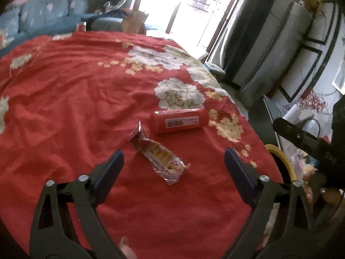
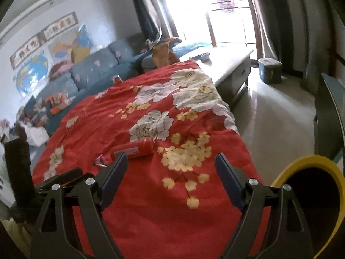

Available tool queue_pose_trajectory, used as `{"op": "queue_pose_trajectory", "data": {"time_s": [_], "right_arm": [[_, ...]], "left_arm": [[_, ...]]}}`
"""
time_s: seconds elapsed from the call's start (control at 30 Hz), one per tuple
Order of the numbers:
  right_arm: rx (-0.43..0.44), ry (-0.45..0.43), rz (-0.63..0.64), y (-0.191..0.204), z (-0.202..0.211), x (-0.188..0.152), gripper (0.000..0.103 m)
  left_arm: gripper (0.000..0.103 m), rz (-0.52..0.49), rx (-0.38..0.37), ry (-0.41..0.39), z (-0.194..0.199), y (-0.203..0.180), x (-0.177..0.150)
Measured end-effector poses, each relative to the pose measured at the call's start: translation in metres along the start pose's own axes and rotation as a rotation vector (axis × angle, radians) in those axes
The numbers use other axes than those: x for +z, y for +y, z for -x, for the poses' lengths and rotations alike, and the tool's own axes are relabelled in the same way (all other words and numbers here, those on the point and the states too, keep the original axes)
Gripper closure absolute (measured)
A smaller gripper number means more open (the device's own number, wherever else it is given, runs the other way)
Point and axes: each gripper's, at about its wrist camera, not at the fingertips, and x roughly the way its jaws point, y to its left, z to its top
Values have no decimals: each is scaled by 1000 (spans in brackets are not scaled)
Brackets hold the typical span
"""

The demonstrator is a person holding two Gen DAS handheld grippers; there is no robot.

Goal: Collect trash
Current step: 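Move both tools back over the bed toward the cookie wrapper and red tube, then grasp the clear cookie wrapper with the left gripper while the right gripper grasps the red tube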

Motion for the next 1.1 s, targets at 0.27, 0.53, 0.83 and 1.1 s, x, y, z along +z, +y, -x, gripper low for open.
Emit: {"op": "queue_pose_trajectory", "data": {"time_s": [0.27,0.53,0.83,1.1], "right_arm": [[34,75,37,23,-54,11,23],[63,146,6,34,-100,16,23],[150,199,-127,17,-124,11,66],[230,189,-238,-1,-113,6,85]], "left_arm": [[43,88,-21,63,-24,18,-2],[78,127,-25,85,-32,39,-1],[78,123,-50,51,-18,40,2],[78,100,-71,44,-16,29,2]]}}
